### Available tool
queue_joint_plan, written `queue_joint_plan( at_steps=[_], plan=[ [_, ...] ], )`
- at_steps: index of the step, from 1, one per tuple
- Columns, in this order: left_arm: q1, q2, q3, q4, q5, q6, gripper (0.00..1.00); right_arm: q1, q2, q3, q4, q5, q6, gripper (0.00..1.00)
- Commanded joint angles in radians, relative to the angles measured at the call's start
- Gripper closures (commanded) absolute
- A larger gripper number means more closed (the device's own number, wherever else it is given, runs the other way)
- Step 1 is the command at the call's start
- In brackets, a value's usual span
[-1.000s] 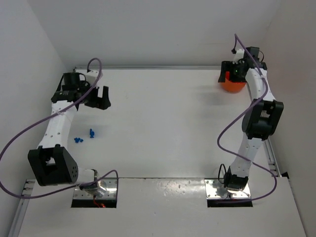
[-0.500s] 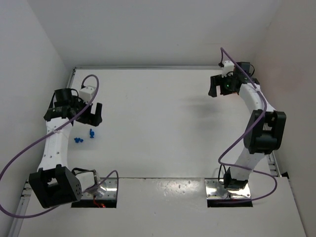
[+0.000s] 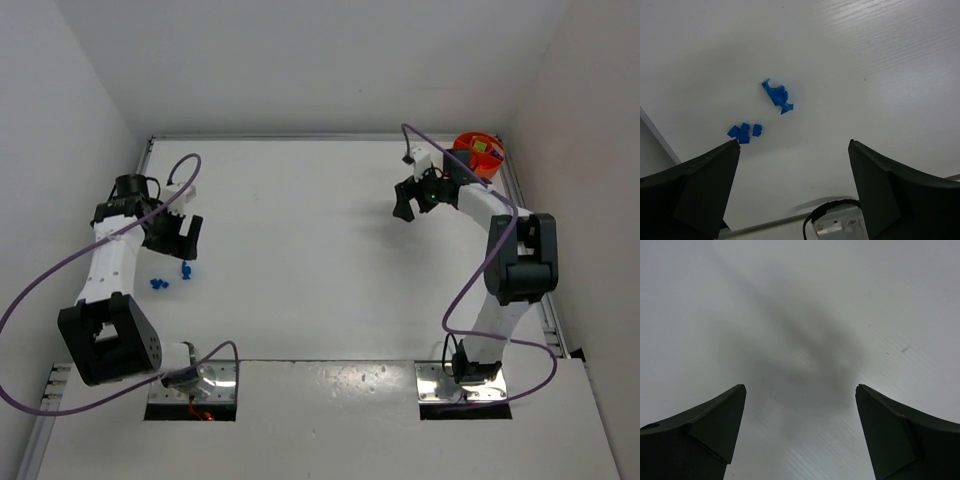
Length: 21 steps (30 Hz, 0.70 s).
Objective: Sort the legos into containers by color
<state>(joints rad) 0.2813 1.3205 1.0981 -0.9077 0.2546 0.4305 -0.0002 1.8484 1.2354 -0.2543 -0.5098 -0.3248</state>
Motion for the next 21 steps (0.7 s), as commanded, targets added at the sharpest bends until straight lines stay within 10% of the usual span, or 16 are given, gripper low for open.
queue_joint_plan(
  at_steps=[1, 21],
  plan=[
    [0.012, 0.043, 0.06, -0.04, -0.052, 0.074, 0.03, 0.043, 0.002, -0.06, 0.157, -0.087, -0.103, 0.09],
    [-0.059, 0.358, 0.138, -0.05, -0.133, -0.001, 0.13, 0.143, 0.169, 0.019, 0.251, -0.01, -0.017, 0.09]
  ],
)
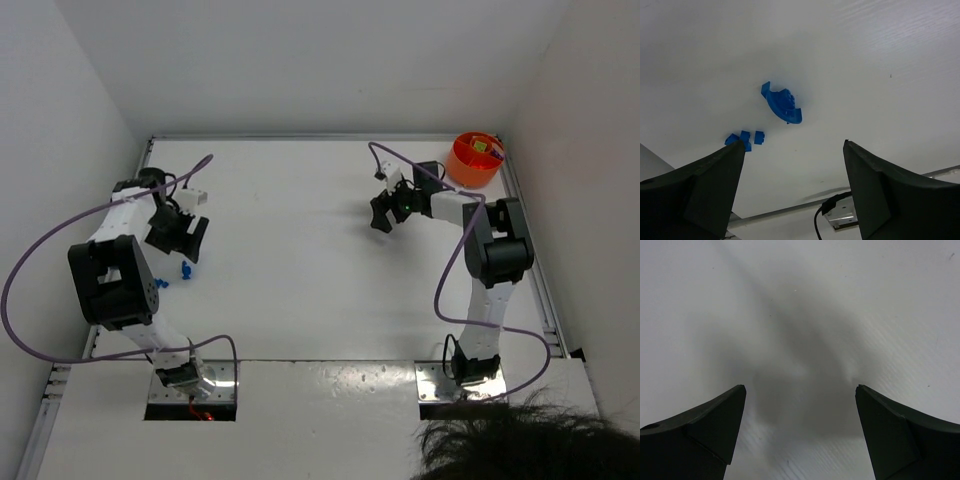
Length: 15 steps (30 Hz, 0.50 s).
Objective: Sort the legos into containers by color
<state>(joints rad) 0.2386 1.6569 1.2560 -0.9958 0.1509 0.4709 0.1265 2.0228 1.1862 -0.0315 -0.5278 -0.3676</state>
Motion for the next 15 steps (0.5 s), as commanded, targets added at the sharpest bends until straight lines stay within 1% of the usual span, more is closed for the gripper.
queue_joint_plan(
  at_steps=[1, 2, 4, 6, 7, 10, 12, 15],
  plan=[
    [-0.025, 0.042, -0.02, 0.063, -0.045, -0.075, 0.15, 0.016, -0.006, 0.069, 0.028, 0.008, 0.025, 0.09],
    [-0.025, 0.055, -0.02, 0.074, -0.077, -0.098, 0.18, 0.016, -0.006, 0.069, 0.028, 0.017, 0.025, 0.09],
    [-0.025, 0.064, -0.029, 0.103, -0.089, -0.114, 0.22, 0.016, -0.006, 0.069, 0.047, 0.046, 0.035, 0.09],
    [-0.025, 0.064, -0.04, 0.103, -0.09, -0.114, 0.27, 0.016, -0.015, 0.069, 0.047, 0.061, 0.035, 0.09],
    [-0.025, 0.09, -0.04, 0.088, -0.118, -0.127, 0.3, 0.016, -0.015, 0.069, 0.047, 0.074, 0.035, 0.09],
    [-0.016, 0.142, -0.02, 0.068, -0.129, -0.176, 0.32, 0.016, -0.015, 0.069, 0.047, 0.083, 0.035, 0.09],
    [-0.016, 0.152, -0.02, 0.068, -0.129, -0.199, 0.32, 0.016, -0.024, 0.069, 0.047, 0.092, 0.035, 0.09],
    [-0.016, 0.152, -0.03, 0.091, -0.129, -0.199, 0.35, 0.016, -0.024, 0.069, 0.047, 0.092, 0.035, 0.09]
  ],
)
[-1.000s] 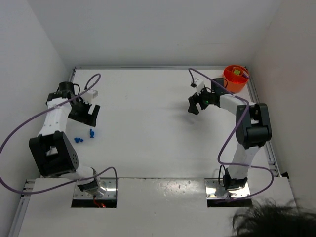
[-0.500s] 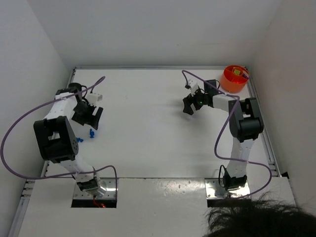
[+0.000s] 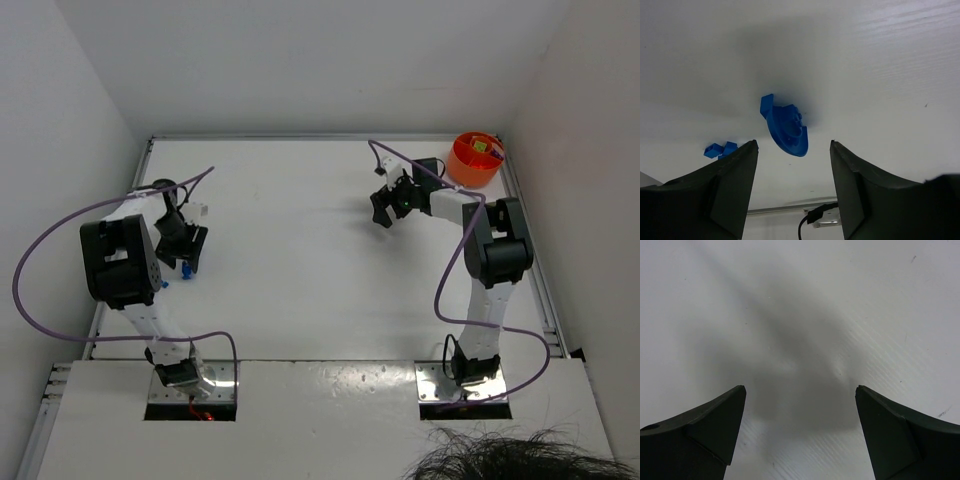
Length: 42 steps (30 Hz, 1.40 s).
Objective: Sort the legos into containers by color
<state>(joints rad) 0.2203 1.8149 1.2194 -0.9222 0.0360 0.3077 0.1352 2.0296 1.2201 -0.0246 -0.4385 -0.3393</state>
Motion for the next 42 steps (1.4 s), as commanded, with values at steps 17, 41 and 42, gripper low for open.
queue_joint_plan(
  at_steps=[17, 41, 42],
  plan=[
    [-0.027, 0.055, -0.014, 0.056, -0.025, -0.067, 0.56, 0.007, 0.014, 0.084, 0.04, 0.012, -0.003, 0.1],
    [-0.078, -0.043, 0.173, 0.258, 0.84, -0.222, 0.92, 0.099, -0.142, 0.245, -0.08, -0.364, 0.238, 0.11],
    [-0.078, -0.043, 0.161, 0.27, 0.866, -0.222, 0.92, 0.121, -0.161, 0.245, -0.09, -0.364, 0.229, 0.11]
  ],
)
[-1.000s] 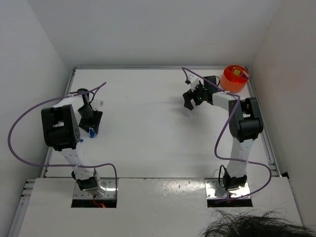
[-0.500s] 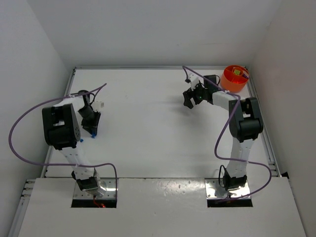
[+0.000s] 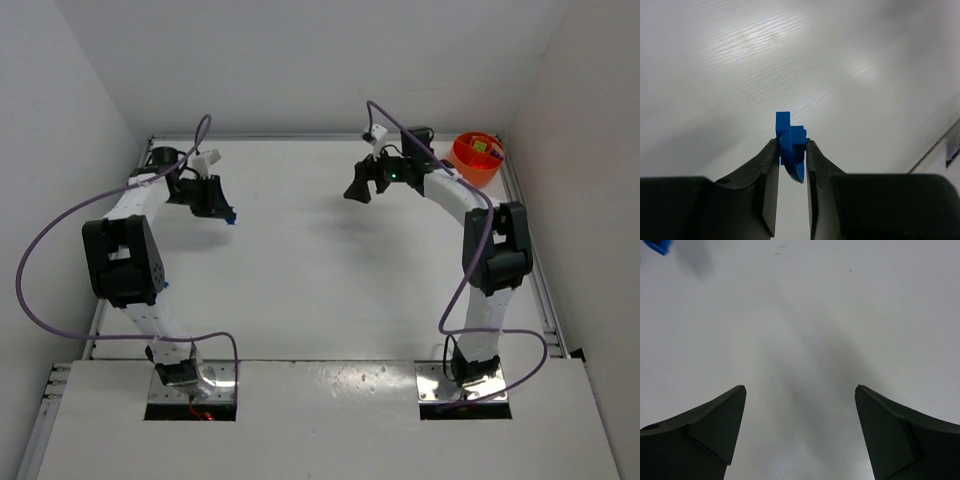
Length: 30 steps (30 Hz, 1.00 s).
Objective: Sort the legos into containers by color
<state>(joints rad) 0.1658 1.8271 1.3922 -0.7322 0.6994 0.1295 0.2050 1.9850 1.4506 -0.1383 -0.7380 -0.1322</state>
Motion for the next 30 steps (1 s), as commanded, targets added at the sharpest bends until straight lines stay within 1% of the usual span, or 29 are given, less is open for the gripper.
queue_joint_plan(
  at_steps=[1, 2, 3, 4, 5, 6, 8, 11, 14, 16, 21, 24, 30],
  plan=[
    [-0.035, -0.067, -0.028, 0.115, 0.225, -0.056, 0.92, 0.062, -0.133, 0.014, 0.023, -0.064, 0.022, 0.09],
    [-0.048, -0.081, -0.038, 0.14, 0.274, -0.071, 0.92, 0.074, -0.147, 0.005, 0.023, -0.064, 0.022, 0.09],
    [-0.048, -0.081, -0.047, 0.163, 0.305, -0.088, 0.92, 0.1, -0.169, 0.005, 0.023, -0.064, 0.022, 0.06],
    [-0.072, -0.081, -0.047, 0.183, 0.333, -0.111, 0.92, 0.114, -0.169, 0.005, 0.034, -0.076, 0.022, 0.04],
    [-0.083, -0.081, -0.047, 0.192, 0.386, -0.111, 0.92, 0.129, -0.182, 0.005, 0.043, -0.077, 0.022, 0.01],
    [-0.095, -0.081, -0.038, 0.192, 0.411, -0.111, 0.92, 0.16, -0.183, 0.005, 0.054, -0.086, 0.031, 0.0],
    [-0.129, -0.081, -0.024, 0.192, 0.471, -0.111, 0.92, 0.192, -0.193, 0.005, 0.072, -0.086, 0.016, 0.0],
    [-0.16, -0.081, -0.001, 0.192, 0.511, -0.111, 0.92, 0.255, -0.193, 0.005, 0.072, -0.074, -0.01, 0.0],
    [-0.187, -0.092, 0.01, 0.192, 0.549, -0.12, 0.92, 0.312, -0.193, 0.014, 0.072, -0.063, -0.075, 0.0],
    [-0.201, -0.103, 0.01, 0.192, 0.587, -0.12, 0.92, 0.35, -0.183, 0.014, 0.072, -0.052, -0.162, 0.0],
    [-0.235, -0.135, 0.01, 0.192, 0.598, -0.12, 0.92, 0.393, -0.192, -0.01, 0.065, -0.052, -0.352, 0.0],
    [-0.253, -0.16, -0.002, 0.192, 0.598, -0.12, 0.92, 0.413, -0.201, -0.029, 0.042, -0.037, -0.412, 0.0],
    [-0.293, -0.198, -0.032, 0.192, 0.578, -0.102, 0.92, 0.447, -0.219, -0.07, 0.084, 0.037, -0.442, 0.0]
  ],
)
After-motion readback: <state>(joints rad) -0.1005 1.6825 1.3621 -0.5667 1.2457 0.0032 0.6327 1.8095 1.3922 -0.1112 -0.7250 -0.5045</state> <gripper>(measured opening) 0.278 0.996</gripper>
